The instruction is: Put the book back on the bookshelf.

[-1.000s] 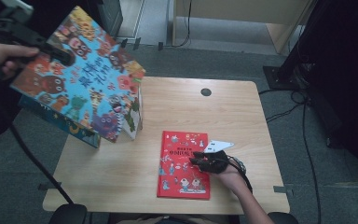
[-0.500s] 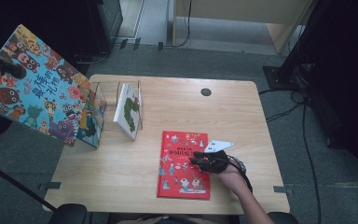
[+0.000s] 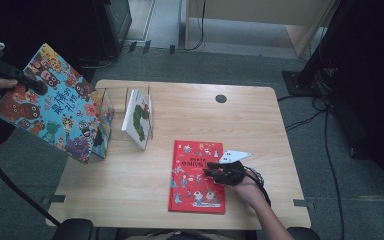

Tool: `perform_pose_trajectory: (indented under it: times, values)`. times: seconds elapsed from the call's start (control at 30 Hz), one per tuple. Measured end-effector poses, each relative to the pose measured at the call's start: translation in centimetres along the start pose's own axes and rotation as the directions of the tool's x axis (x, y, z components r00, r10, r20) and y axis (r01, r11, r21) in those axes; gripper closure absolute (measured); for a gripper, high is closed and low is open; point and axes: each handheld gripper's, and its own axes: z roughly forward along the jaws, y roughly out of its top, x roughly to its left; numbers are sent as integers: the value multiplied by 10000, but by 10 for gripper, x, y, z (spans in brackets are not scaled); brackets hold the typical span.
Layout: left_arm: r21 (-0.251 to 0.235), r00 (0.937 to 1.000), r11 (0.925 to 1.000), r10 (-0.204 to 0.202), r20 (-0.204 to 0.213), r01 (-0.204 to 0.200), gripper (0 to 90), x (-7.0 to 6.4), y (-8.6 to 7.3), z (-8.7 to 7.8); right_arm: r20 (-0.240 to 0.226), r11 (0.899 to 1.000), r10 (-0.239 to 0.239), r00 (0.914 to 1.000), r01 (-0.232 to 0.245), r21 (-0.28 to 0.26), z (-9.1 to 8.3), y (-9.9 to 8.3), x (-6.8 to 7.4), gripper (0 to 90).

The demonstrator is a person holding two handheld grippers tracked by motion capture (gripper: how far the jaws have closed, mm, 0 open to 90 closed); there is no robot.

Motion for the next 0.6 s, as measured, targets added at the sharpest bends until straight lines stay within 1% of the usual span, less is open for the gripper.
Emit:
perform_pose_trajectory:
  times: [0.1,0.23,0.4,0.47,0.53,0.6]
  values:
    - [41,9999,10000,0,-124,0,798,-1,0,0,-13,10000,-3,10000,3,5,0,0,0,658]
    - [137,9992,9998,116,-394,-111,799,-4,1,1,4,10000,-4,10000,4,15,0,0,0,658]
    - [133,9991,9999,99,-417,-93,798,-6,2,1,-7,10000,8,10000,-8,28,0,0,0,659]
    - [120,9994,9999,43,-358,-39,796,-8,2,1,-8,10000,8,10000,-8,23,0,0,0,658]
    - [116,9994,9999,11,-346,-7,795,-12,3,0,-10,10000,3,10000,-3,9,0,0,0,658]
    - [115,9992,9998,155,-381,-151,796,-18,4,-1,-8,10000,-3,10000,3,3,0,0,0,661]
